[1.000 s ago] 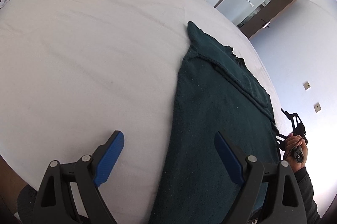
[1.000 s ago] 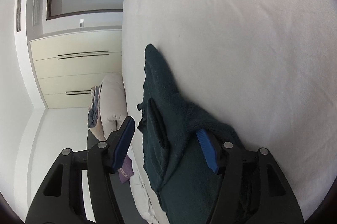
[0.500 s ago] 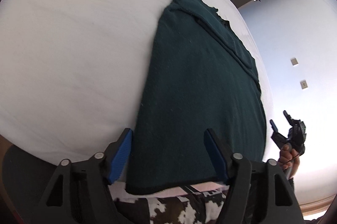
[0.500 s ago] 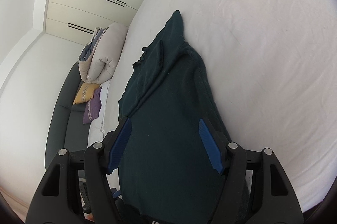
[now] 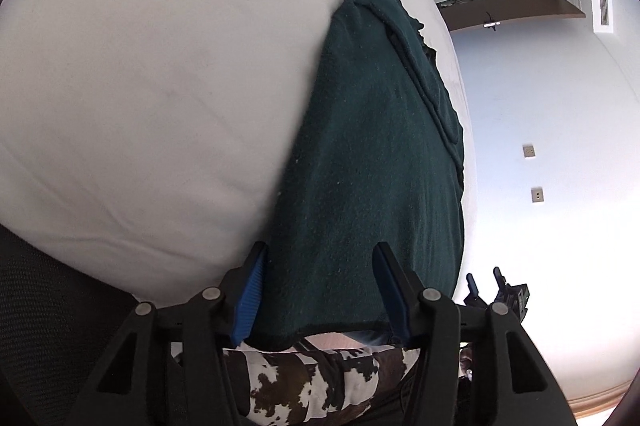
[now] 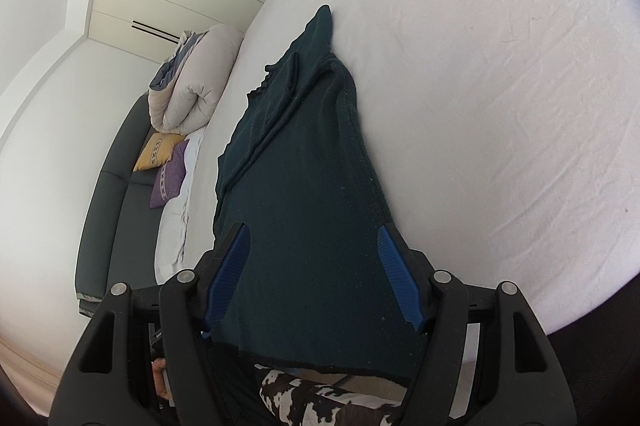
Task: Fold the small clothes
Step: 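Grasp the sweater hem with both grippers, then lift the hem with both grippers and fold it toward the collar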
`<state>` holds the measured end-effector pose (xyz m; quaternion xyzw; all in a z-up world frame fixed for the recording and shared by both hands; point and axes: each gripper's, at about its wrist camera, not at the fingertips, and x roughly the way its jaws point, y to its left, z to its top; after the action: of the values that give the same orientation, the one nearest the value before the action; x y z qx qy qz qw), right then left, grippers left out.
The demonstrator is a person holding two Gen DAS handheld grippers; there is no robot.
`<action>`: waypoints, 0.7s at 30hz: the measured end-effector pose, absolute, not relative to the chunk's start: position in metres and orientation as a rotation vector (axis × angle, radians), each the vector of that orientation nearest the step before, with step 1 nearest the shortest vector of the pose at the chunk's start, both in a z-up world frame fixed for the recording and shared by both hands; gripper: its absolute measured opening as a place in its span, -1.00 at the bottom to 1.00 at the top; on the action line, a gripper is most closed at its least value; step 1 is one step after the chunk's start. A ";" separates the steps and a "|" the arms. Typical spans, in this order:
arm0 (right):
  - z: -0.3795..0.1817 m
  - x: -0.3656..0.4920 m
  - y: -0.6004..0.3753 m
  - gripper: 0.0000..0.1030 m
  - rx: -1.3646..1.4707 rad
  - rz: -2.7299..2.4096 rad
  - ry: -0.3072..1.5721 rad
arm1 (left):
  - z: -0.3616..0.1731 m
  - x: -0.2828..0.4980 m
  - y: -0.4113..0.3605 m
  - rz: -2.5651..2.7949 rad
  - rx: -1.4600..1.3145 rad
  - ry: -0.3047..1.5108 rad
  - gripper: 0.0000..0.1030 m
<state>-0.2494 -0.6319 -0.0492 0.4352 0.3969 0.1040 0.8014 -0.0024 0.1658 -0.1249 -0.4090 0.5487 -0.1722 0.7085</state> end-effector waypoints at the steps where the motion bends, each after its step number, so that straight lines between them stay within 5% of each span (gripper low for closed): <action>1: -0.050 -0.252 -0.632 0.27 0.931 0.224 0.858 | -0.126 -0.004 0.167 -0.384 -0.923 1.216 0.08; 5: -0.057 -0.260 -0.628 0.27 0.917 0.218 0.903 | -0.125 -0.010 0.172 -0.356 -0.921 1.214 -0.28; 21: -0.056 -0.287 -0.633 0.27 0.843 0.187 0.968 | -0.134 -0.022 0.186 -0.357 -1.025 1.178 -0.60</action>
<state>-0.2869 -0.6326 -0.0564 0.3926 0.4508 0.0873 0.7969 -0.0218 0.1860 -0.1342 -0.4595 0.5279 -0.1600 0.6961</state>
